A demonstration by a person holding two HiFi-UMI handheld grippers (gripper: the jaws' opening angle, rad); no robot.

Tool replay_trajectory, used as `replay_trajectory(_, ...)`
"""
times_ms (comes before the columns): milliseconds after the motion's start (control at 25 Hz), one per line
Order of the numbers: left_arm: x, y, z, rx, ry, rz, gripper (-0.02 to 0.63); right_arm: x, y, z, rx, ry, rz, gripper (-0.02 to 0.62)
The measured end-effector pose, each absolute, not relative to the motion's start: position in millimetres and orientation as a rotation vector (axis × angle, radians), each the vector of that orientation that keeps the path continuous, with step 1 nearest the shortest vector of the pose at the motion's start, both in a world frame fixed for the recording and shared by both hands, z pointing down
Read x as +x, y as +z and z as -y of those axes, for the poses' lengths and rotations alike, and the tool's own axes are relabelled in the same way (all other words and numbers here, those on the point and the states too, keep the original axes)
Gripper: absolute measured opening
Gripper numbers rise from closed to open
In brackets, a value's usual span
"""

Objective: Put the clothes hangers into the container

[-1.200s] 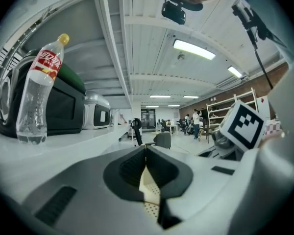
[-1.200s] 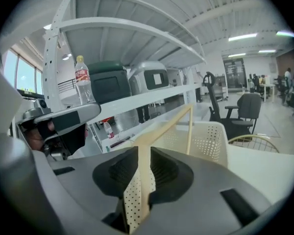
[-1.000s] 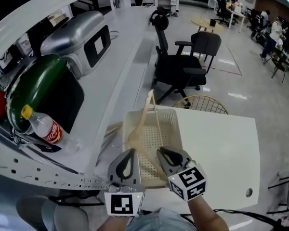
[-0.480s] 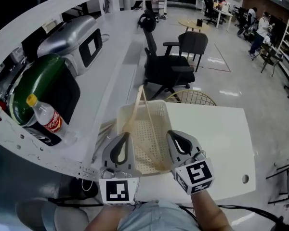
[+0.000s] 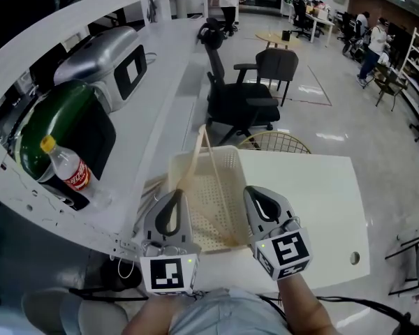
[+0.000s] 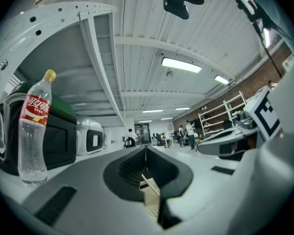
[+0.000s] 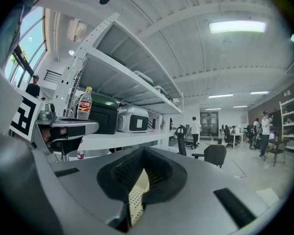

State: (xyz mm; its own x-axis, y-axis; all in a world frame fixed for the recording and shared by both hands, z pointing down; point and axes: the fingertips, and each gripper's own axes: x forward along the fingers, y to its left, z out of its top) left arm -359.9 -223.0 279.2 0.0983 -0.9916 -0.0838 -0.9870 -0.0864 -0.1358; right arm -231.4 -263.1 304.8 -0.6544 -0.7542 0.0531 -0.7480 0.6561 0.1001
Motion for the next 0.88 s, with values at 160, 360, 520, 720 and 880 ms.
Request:
replay_trajectory(160,-360.4,279.2,221.5,-2.202,-0.040,-2.014,0.012,-232.0,304.5,261.3,1.263,-0.105,2.785,0.011)
replay_trajectory(360,-358.3,279.8,220.4,-2.204,-0.042,-2.021,0.012,-232.1,304.0,259.7,1.258,-0.115,2.785,0.011)
replay_trajectory(520,-358.8,281.2,220.4,-2.200,-0.047,-2.023,0.012,-229.8,306.3,260.3,1.268,-0.107,2.783,0.011)
replay_trajectory(720,-355.9,280.8,221.3,-2.201,-0.047,-2.026,0.012,-226.5,304.2,260.8,1.268,-0.111,2.787,0.010)
replay_trajectory(880,-353.9,281.2,222.8,-2.199,-0.044,-2.026,0.012,-225.5,303.7,261.8,1.262,-0.117,2.791,0.011)
